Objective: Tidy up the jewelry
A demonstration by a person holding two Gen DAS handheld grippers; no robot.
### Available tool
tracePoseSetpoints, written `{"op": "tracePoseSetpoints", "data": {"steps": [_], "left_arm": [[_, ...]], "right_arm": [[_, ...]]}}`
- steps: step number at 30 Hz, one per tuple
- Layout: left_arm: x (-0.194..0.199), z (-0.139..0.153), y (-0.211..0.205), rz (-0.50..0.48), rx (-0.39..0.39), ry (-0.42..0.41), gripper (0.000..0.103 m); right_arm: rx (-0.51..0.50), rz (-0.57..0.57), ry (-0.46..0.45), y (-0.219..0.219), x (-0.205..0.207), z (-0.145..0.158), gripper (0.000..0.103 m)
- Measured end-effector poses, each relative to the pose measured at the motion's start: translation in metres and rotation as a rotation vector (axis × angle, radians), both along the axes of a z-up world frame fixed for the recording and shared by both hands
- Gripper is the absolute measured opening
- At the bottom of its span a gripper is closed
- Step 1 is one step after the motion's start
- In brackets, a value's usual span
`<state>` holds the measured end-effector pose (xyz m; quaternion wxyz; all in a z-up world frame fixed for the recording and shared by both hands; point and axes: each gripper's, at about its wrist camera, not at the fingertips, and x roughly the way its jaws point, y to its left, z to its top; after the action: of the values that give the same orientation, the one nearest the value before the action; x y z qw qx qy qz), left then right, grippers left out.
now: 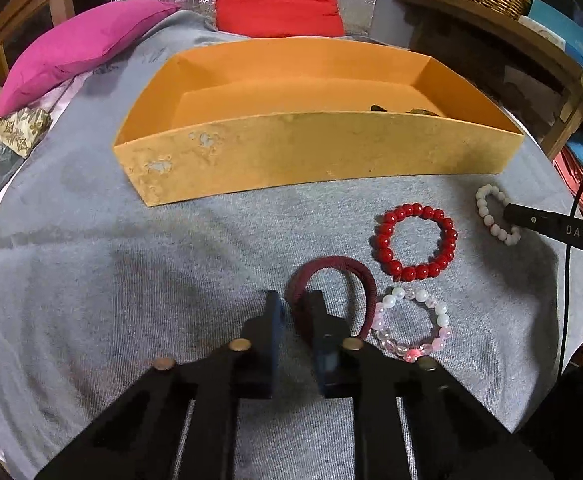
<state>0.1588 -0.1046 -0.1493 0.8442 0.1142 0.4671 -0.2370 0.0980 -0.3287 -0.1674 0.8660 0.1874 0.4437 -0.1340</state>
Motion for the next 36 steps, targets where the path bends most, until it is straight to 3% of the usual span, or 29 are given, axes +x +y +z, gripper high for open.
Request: {"op": "tracePoseSetpoints", "data": {"steps": [4,15,26,27,32,36], "left_arm": [[0.0,0.003,0.003,-0.005,-0.022,-0.011,0.006],[0.012,0.012,0.026,0.056,-0.038,-0.043,0.005],[0.019,0.001,0.025,0.086,0.026,-0.004,0.007],[0.019,0.0,0.026,0.089,0.028,0.007,0.008],[0.021,0.0,0.031,0.119,0.033,0.004,0.05],[0.023,0.001,0.04,0.15,0.008,0.019,0.055]], "right_arm": [[0.0,0.004,0.002,0.001,0.001,0.0,0.017],[0.069,-0.018,-0.006,-0.011,-0.004,-0.002,0.019],[0.05,-0.001,-0.014,-0.009,-0.006,-0.002,0.018],[0.038,0.005,-0.015,-0.008,-0.006,-0.001,0.017],[0.018,0.019,-0.017,-0.005,-0.007,0.001,0.017],[0.029,0.019,-0.009,-0.005,-0.006,-0.001,0.017]]}}
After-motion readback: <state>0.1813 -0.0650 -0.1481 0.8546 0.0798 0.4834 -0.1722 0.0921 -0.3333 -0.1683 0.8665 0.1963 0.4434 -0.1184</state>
